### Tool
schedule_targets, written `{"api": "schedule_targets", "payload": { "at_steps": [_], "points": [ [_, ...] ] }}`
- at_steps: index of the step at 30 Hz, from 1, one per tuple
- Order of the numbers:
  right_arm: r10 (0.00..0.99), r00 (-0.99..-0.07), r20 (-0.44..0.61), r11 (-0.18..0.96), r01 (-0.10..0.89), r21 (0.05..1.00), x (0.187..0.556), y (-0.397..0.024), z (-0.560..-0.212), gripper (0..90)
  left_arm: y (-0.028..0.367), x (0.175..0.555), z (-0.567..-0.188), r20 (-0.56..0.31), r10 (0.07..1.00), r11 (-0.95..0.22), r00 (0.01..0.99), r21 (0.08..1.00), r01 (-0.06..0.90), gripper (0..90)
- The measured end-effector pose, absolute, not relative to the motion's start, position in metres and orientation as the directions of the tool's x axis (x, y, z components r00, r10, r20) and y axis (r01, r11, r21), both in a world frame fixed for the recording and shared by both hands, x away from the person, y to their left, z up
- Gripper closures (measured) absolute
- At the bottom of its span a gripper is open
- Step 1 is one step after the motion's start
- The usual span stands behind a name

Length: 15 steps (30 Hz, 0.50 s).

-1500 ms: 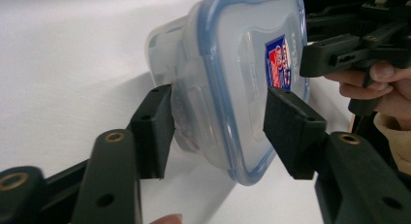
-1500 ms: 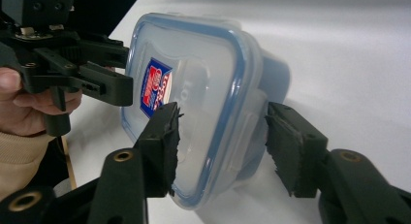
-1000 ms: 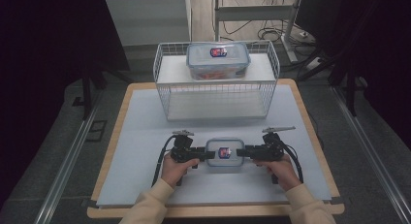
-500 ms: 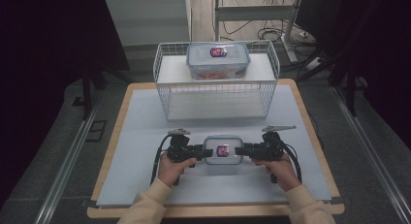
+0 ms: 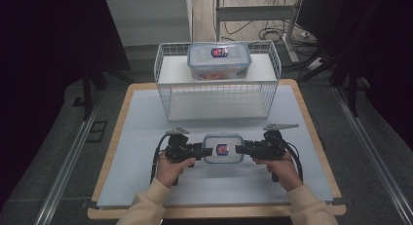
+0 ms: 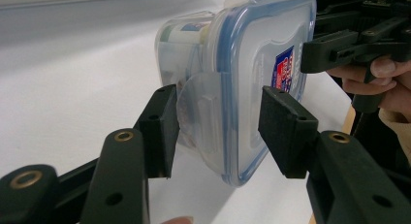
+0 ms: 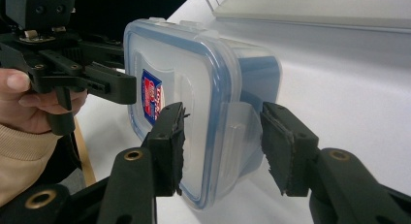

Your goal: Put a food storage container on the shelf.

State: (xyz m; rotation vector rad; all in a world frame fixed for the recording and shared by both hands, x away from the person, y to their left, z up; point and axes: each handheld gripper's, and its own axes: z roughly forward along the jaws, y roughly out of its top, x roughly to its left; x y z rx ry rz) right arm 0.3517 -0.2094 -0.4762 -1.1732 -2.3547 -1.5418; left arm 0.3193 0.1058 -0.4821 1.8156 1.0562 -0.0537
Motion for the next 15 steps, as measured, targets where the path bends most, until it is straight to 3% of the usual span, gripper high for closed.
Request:
{"api": "schedule_targets", "payload": {
  "at_steps": [15],
  "points": [
    [0.531, -0.729, 0.432, 0.184, 0.597, 0.781, 0.345, -0.205, -0.454, 52.3, 0.112, 0.313, -0.459, -0.436, 0.631, -0.119, 0.641, 0.763, 0.636, 50.2]
  ]
}}
